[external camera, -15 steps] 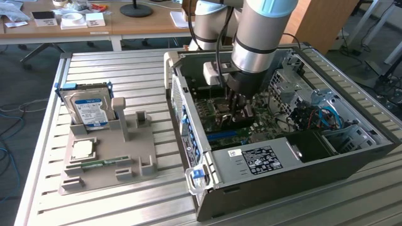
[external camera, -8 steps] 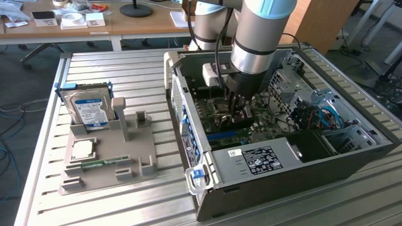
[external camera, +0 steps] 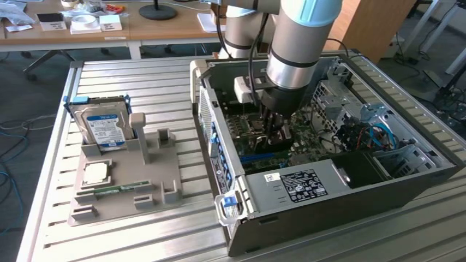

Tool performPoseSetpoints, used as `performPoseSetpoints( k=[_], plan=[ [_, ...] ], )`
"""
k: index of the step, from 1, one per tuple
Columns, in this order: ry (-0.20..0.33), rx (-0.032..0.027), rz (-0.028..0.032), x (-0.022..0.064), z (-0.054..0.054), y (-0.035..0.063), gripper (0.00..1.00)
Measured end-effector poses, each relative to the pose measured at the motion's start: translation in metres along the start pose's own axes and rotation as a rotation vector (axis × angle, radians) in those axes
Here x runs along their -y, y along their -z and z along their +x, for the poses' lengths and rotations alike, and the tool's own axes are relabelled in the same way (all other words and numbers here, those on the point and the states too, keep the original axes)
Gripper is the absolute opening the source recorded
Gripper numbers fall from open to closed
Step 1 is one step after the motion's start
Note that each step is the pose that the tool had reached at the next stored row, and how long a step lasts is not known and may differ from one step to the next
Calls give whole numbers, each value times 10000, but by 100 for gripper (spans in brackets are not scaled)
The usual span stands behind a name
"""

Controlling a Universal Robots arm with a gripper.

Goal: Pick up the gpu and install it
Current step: 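Insert the gpu into the slot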

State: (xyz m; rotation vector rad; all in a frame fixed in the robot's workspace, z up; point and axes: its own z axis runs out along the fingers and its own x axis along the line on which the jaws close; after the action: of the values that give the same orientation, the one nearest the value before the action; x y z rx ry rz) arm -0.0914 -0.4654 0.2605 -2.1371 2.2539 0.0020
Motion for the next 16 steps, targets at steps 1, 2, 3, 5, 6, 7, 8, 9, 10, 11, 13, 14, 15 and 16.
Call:
performPoseSetpoints(
  k=[1, 2, 3, 5, 6, 7, 8, 9, 10, 11, 13, 14, 15, 16],
  plan=[
    [0, -1, -40, 5, 0, -1, 27],
    [-2, -7, -86, 10, 0, -1, 27],
    [-2, -9, -101, 12, -1, 0, 27],
    [-3, -10, -103, 12, 0, 0, 27],
    [-3, -10, -103, 12, 0, 0, 27],
    [-2, -9, -103, 12, -1, 0, 27],
    [-2, -10, -103, 12, -1, -1, 27],
    [-2, -9, -103, 13, -1, -3, 27],
    [-2, -10, -104, 14, -1, -4, 27],
    [0, -10, -103, 17, -1, -4, 27],
    [0, -9, -103, 16, -1, -5, 27],
    [-1, -10, -103, 16, -1, -4, 27],
    [-2, -10, -103, 16, -1, -5, 27],
    [-3, -11, -107, 16, -1, -5, 27]
  ],
)
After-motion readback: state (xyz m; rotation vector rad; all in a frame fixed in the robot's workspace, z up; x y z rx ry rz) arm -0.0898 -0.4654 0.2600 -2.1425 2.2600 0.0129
